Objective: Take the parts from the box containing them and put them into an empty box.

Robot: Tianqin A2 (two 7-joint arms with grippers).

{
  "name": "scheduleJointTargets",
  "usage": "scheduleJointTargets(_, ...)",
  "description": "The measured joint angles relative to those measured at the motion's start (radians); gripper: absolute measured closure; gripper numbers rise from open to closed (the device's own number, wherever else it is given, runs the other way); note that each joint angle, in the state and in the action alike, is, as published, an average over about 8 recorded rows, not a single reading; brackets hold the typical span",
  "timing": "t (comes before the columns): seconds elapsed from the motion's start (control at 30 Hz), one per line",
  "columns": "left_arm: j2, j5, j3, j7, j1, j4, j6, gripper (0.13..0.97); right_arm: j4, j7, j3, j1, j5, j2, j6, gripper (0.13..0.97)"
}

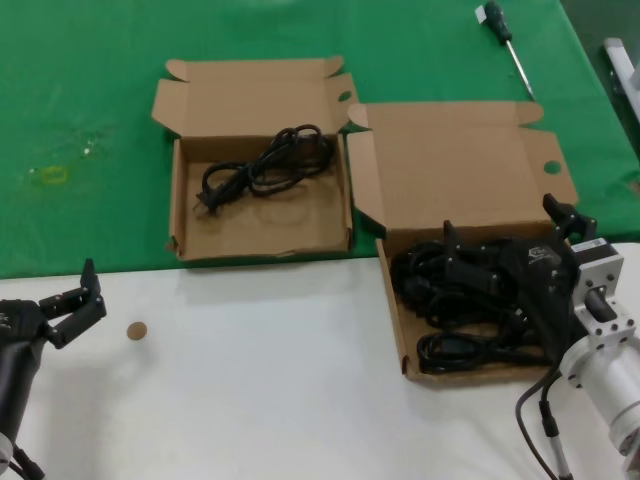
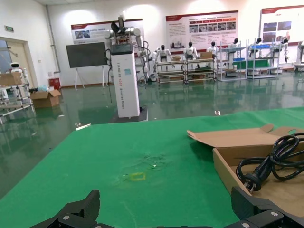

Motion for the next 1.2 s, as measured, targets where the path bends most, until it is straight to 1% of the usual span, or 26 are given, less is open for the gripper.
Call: scheduleJointTargets(1.2,0.0,0.0,0.0,0.0,0.0,0.0,0.0,0.132,0.0,0.0,0.0,0.0,0.0,0.0,0.0,0.129)
